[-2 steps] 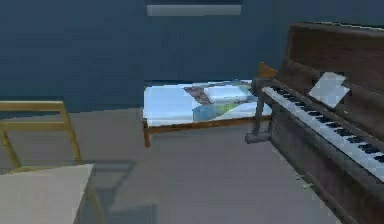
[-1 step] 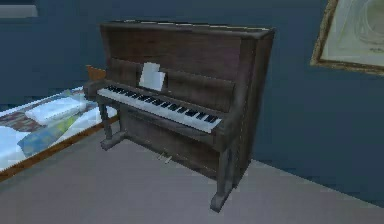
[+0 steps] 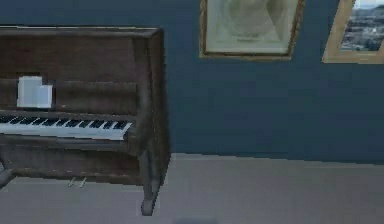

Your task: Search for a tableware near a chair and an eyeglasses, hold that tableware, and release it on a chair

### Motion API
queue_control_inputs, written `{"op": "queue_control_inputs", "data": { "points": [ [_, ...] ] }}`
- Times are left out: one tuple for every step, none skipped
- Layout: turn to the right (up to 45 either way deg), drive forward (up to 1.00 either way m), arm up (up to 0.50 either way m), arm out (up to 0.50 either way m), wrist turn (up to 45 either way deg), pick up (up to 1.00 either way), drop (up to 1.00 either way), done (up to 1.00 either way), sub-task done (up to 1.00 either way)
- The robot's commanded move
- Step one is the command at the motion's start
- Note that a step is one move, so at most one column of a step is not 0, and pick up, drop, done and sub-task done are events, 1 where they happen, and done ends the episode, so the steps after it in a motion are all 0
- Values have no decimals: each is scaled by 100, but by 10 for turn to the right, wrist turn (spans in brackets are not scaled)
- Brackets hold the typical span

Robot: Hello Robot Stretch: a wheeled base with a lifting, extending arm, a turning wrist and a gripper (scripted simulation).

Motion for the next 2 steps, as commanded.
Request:
{"op": "queue_control_inputs", "data": {
  "points": [
    [0,10,0,0,0,0,0,0,0],
    [-450,0,0,0,0,0,0,0,0]
  ]
}}
